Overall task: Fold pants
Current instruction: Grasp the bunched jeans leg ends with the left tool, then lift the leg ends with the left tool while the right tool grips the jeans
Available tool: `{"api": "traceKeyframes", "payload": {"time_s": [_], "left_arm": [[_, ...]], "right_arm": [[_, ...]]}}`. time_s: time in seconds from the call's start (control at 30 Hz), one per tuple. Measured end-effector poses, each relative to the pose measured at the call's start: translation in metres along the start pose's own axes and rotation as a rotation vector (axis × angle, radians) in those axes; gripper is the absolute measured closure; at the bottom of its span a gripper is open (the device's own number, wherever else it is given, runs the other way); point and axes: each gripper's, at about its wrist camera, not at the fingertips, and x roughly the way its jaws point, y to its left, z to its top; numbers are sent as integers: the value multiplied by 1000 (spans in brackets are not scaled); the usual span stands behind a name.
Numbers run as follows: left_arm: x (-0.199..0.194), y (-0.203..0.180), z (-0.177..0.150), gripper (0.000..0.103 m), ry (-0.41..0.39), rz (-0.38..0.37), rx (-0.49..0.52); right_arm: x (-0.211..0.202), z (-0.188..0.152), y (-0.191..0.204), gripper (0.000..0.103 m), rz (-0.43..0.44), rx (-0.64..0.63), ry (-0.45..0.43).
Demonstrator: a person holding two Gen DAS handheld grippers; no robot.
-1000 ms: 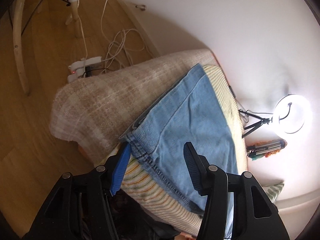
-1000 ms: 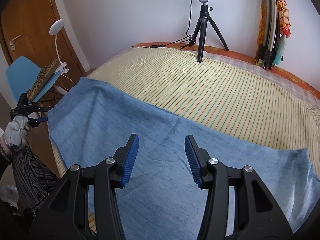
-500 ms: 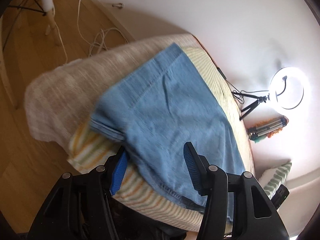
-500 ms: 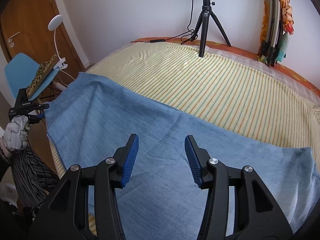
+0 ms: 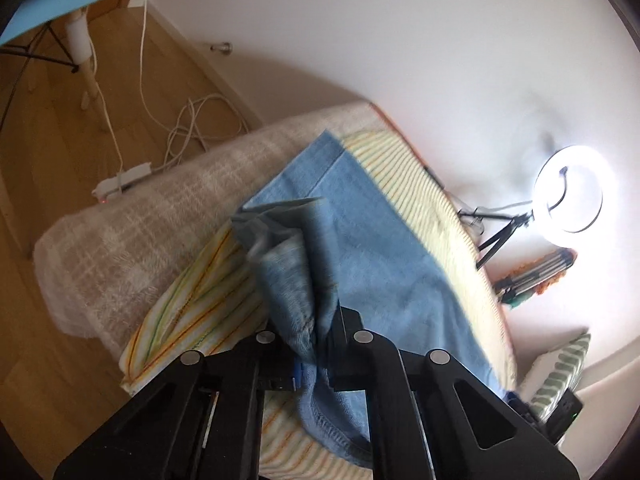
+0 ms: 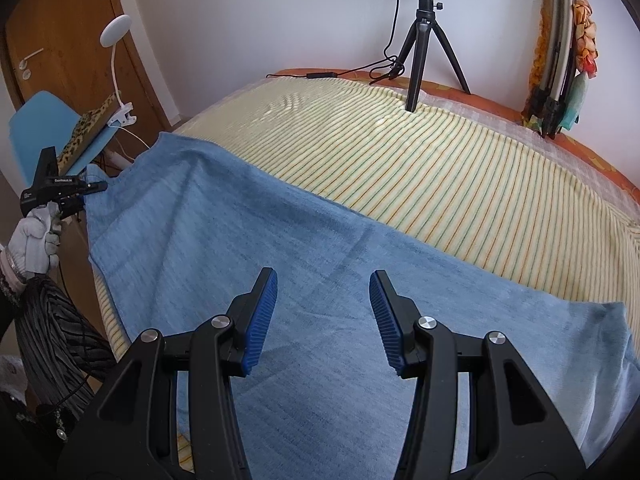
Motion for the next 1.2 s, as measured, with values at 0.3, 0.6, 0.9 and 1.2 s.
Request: {"api": "traceKeyframes", "payload": {"time_s": [0.3, 0.6, 0.9, 1.2], "left_arm": [[2, 18, 6, 97, 7, -18, -15], [6, 20, 10, 99, -51, -35, -25], [-4, 26, 6, 99, -79, -19, 26], [-4, -69, -16, 99, -90, -5, 462]], "right_arm": [[15, 3, 18, 53, 24, -26, 39], [39, 24, 49, 53, 72, -35, 57], [57, 63, 96, 51, 131, -108, 95], [86, 128, 133, 38, 347, -1, 166]]}}
